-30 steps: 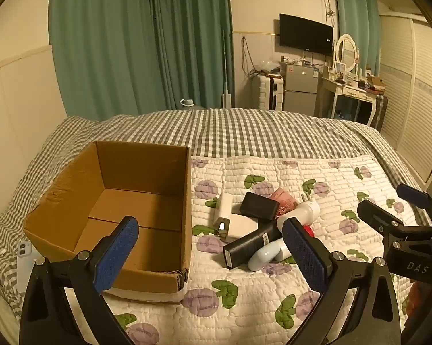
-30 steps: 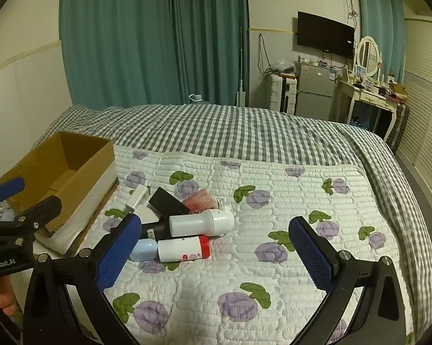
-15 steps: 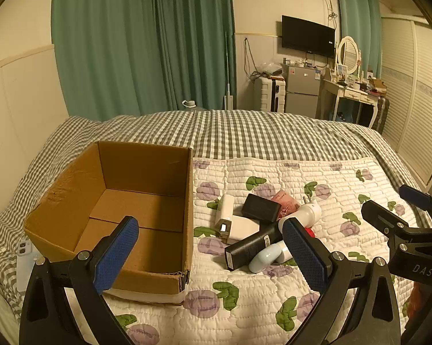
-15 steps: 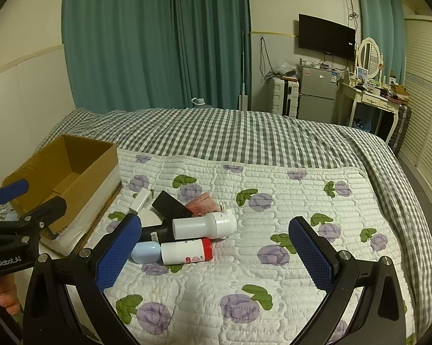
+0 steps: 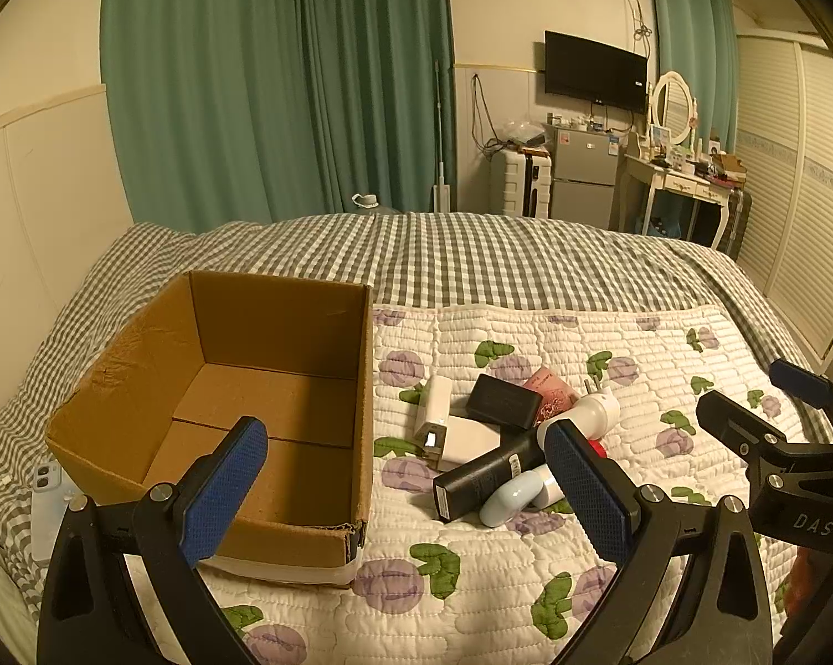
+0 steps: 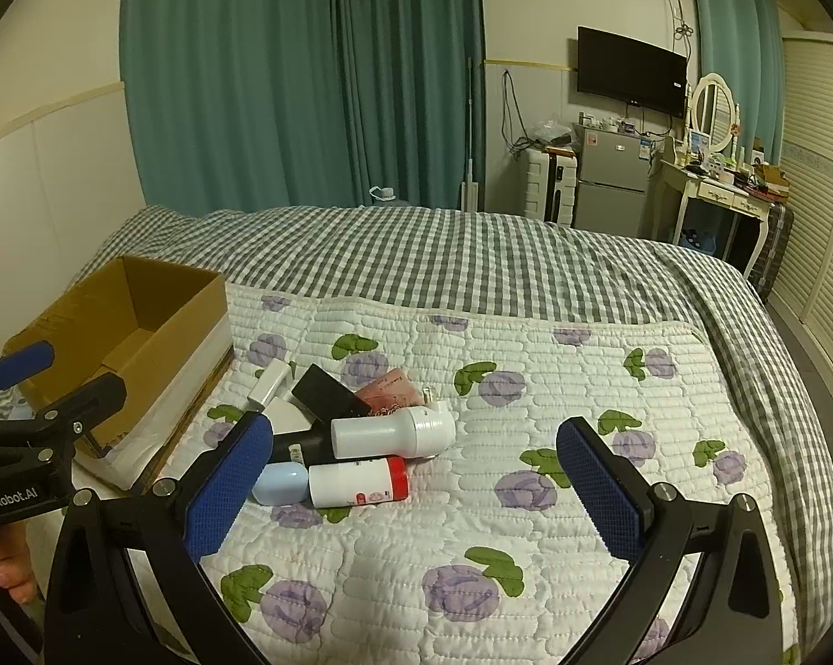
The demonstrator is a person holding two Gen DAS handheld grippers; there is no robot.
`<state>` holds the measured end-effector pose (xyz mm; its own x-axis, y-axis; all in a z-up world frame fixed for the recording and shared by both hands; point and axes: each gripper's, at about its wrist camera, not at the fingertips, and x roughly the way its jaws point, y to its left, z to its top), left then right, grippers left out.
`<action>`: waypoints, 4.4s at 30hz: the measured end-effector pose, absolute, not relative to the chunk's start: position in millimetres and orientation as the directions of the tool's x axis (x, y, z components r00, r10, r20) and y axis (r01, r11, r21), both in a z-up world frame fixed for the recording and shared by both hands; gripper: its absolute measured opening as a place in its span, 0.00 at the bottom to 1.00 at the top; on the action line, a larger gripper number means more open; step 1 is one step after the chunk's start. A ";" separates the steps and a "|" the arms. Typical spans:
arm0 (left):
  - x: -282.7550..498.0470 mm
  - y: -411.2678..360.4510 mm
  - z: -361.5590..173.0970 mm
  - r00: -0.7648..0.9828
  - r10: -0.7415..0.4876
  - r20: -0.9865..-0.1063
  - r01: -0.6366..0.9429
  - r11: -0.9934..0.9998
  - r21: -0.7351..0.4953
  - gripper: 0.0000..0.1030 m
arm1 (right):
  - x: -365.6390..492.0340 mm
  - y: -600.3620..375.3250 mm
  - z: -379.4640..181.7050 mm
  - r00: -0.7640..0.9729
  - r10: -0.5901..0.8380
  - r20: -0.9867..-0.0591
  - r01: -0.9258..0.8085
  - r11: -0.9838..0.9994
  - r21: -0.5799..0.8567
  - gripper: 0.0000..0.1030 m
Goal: Organize rigid objects
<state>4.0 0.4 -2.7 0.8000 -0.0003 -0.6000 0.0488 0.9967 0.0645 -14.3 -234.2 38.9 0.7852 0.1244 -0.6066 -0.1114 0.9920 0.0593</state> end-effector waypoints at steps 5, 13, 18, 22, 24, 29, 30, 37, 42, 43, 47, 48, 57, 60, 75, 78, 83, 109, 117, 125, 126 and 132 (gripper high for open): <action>4.3 0.7 -2.3 0.800 -0.004 -0.600 0.053 0.997 0.064 1.00 | -14.4 -234.2 38.7 0.785 0.127 -0.607 -0.113 0.992 0.062 1.00; 4.1 1.1 -1.2 0.800 -0.003 -0.600 0.050 0.997 0.063 1.00 | -16.0 -236.7 38.9 0.797 0.113 -0.594 -0.095 0.994 0.062 1.00; 4.0 1.3 -1.5 0.800 -0.004 -0.600 0.052 0.997 0.063 1.00 | -14.9 -238.0 37.2 0.793 0.113 -0.599 -0.093 0.994 0.064 1.00; 4.5 1.4 -0.1 0.799 -0.003 -0.602 0.049 0.997 0.060 1.00 | -15.0 -238.0 37.1 0.792 0.113 -0.600 -0.094 0.994 0.064 1.00; 4.3 1.1 -0.1 0.799 -0.002 -0.601 0.048 0.997 0.061 1.00 | -15.1 -238.0 37.2 0.791 0.114 -0.601 -0.095 0.993 0.064 1.00; 4.5 1.2 -0.1 0.799 -0.003 -0.602 0.049 0.997 0.060 1.00 | -14.7 -237.6 36.9 0.789 0.117 -0.603 -0.098 0.993 0.064 1.00; 4.4 1.3 0.1 0.799 -0.003 -0.601 0.049 0.997 0.060 1.00 | -14.6 -236.9 37.1 0.789 0.117 -0.603 -0.098 0.993 0.064 1.00; 3.9 0.9 0.3 0.799 -0.005 -0.601 0.050 0.997 0.059 1.00 | -14.7 -235.3 37.0 0.787 0.127 -0.603 -0.110 0.992 0.066 1.00; -0.3 -4.3 4.7 0.810 -0.015 -0.587 0.061 0.996 0.060 1.00 | -15.9 -233.5 40.3 0.787 0.131 -0.603 -0.120 0.991 0.058 1.00; -1.4 -6.0 6.7 0.814 -0.014 -0.581 0.062 0.996 0.063 1.00 | -16.2 -233.6 41.2 0.786 0.133 -0.603 -0.123 0.991 0.058 1.00; -5.6 -8.7 14.7 0.822 -0.035 -0.569 0.068 0.997 0.037 0.99 | -18.2 -241.2 51.3 0.787 0.140 -0.601 -0.138 0.989 0.051 1.00; -7.2 -9.5 18.1 0.821 -0.064 -0.567 0.082 0.997 0.006 0.99 | -18.2 -245.6 55.1 0.787 0.141 -0.600 -0.141 0.989 0.047 1.00; -0.4 -78.8 -32.6 0.734 -0.090 -0.673 0.179 0.982 0.063 0.97 | -4.9 -302.6 44.6 0.763 0.101 -0.639 -0.076 0.995 0.066 1.00; 8.2 -95.1 -66.4 0.699 -0.056 -0.713 0.175 0.980 0.094 0.97 | 6.6 -316.9 19.5 0.724 0.102 -0.682 -0.052 0.994 0.093 1.00; 54.5 -68.4 -126.5 0.608 0.064 -0.792 0.054 0.991 0.121 0.77 | 30.0 -306.9 -30.7 0.639 0.125 -0.759 -0.062 0.992 0.111 1.00; 56.5 -67.3 -128.4 0.598 0.072 -0.798 0.048 0.991 0.125 0.70 | 29.3 -303.4 -30.1 0.639 0.124 -0.759 -0.067 0.992 0.106 1.00; 53.9 -69.2 -127.7 0.584 0.080 -0.808 0.063 0.988 0.143 0.54 | 30.0 -298.2 -35.1 0.627 0.113 -0.771 -0.070 0.994 0.089 1.00; 75.5 -84.0 -135.4 0.554 -0.049 -0.831 0.223 0.970 0.092 0.45 | 31.8 -300.5 -45.3 0.603 0.102 -0.791 -0.048 0.995 0.091 1.00; 57.9 -85.1 -118.2 0.568 -0.102 -0.817 0.263 0.963 0.063 0.19 | 32.3 -299.9 -46.5 0.606 0.105 -0.788 -0.053 0.994 0.092 1.00; 51.3 -83.1 -111.0 0.588 -0.099 -0.803 0.265 0.961 0.076 0.18 | 42.9 -269.5 -50.9 0.593 0.175 -0.786 -0.161 0.982 0.097 1.00; 51.2 -82.3 -110.7 0.591 -0.095 -0.801 0.264 0.961 0.080 0.18 | 44.6 -264.9 -52.6 0.586 0.185 -0.789 -0.179 0.979 0.096 1.00; 49.9 -71.2 -100.3 0.623 -0.056 -0.780 0.213 0.972 0.101 0.00 | 60.2 -243.1 -75.2 0.504 0.242 -0.829 -0.247 0.960 0.130 1.00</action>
